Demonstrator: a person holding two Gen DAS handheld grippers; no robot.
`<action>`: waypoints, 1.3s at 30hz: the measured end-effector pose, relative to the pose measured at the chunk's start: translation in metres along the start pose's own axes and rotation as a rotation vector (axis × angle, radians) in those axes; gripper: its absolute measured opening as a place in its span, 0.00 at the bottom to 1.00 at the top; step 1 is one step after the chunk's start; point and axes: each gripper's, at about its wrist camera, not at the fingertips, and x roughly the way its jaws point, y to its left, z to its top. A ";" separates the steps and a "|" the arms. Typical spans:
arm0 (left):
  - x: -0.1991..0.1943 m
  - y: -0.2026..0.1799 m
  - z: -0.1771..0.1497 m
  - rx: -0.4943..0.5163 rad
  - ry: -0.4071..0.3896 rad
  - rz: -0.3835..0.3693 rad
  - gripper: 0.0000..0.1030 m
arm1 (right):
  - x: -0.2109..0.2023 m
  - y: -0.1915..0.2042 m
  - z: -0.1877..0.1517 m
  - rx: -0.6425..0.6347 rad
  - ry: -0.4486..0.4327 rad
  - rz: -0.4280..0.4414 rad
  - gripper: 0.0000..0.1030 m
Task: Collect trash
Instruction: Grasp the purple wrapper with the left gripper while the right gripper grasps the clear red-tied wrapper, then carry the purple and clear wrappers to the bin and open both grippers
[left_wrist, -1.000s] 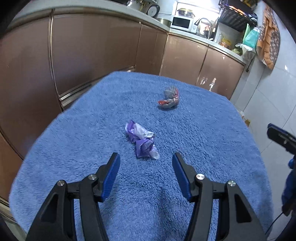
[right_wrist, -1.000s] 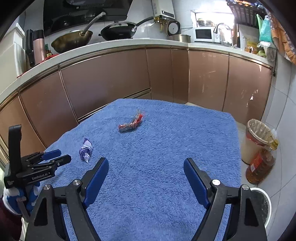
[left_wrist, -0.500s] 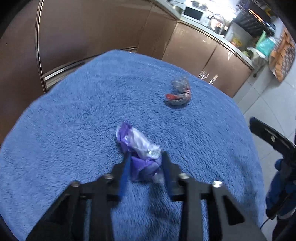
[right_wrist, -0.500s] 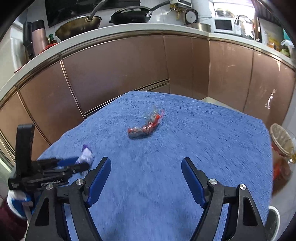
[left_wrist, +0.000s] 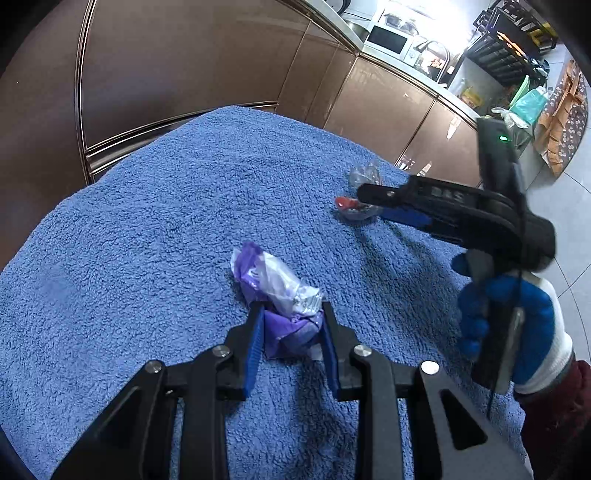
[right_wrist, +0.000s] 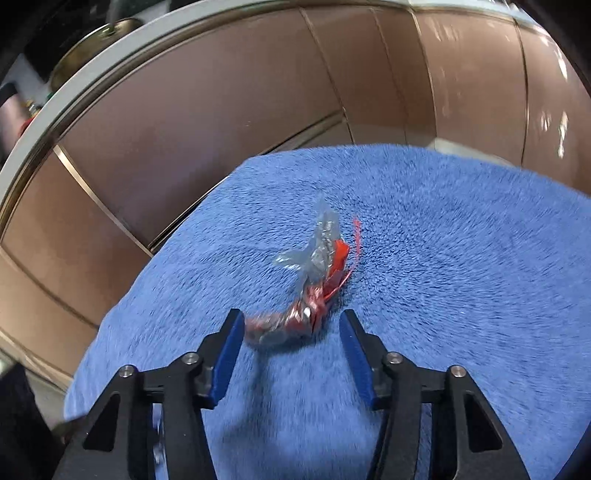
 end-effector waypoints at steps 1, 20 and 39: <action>0.000 0.001 0.000 -0.003 0.000 -0.003 0.26 | 0.003 -0.002 0.002 0.017 0.003 0.004 0.42; -0.026 -0.033 -0.007 0.057 -0.045 0.033 0.26 | -0.100 0.029 -0.050 -0.125 -0.095 0.004 0.19; -0.129 -0.196 -0.028 0.359 -0.186 -0.031 0.26 | -0.308 -0.014 -0.163 -0.017 -0.387 -0.193 0.20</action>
